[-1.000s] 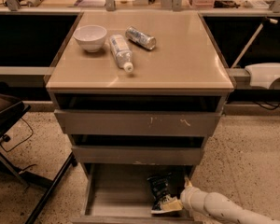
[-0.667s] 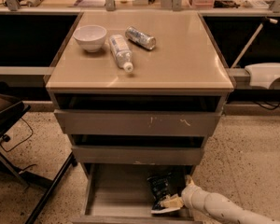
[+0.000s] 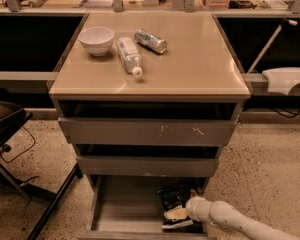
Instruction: Pick blue chip bag from bottom drawer and place on counter
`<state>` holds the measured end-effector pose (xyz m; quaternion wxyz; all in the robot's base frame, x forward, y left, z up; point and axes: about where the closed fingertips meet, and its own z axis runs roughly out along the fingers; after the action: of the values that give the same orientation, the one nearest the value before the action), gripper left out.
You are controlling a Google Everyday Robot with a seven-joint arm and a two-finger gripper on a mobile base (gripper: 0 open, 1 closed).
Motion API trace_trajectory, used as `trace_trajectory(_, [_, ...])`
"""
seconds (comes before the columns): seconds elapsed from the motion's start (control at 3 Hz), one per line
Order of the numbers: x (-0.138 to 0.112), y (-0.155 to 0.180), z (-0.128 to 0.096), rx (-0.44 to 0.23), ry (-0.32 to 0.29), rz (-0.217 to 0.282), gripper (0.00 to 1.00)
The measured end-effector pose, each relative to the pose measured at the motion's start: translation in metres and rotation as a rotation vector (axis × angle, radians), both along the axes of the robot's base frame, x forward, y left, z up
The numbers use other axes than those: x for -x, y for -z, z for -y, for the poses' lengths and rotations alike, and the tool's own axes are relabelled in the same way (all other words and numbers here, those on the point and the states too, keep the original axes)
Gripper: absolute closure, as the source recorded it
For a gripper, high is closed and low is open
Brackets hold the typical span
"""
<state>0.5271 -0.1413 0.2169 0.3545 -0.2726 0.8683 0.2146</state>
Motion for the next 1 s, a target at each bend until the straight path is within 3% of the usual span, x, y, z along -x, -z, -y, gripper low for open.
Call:
trace_trajectory(0.33, [-0.033, 0.039, -0.002, -0.057, 0.061, -0.046, 0.00])
trace_trajectory(1.0, [-0.026, 0.054, -0.008, -0.050, 0.050, -0.065, 0.00])
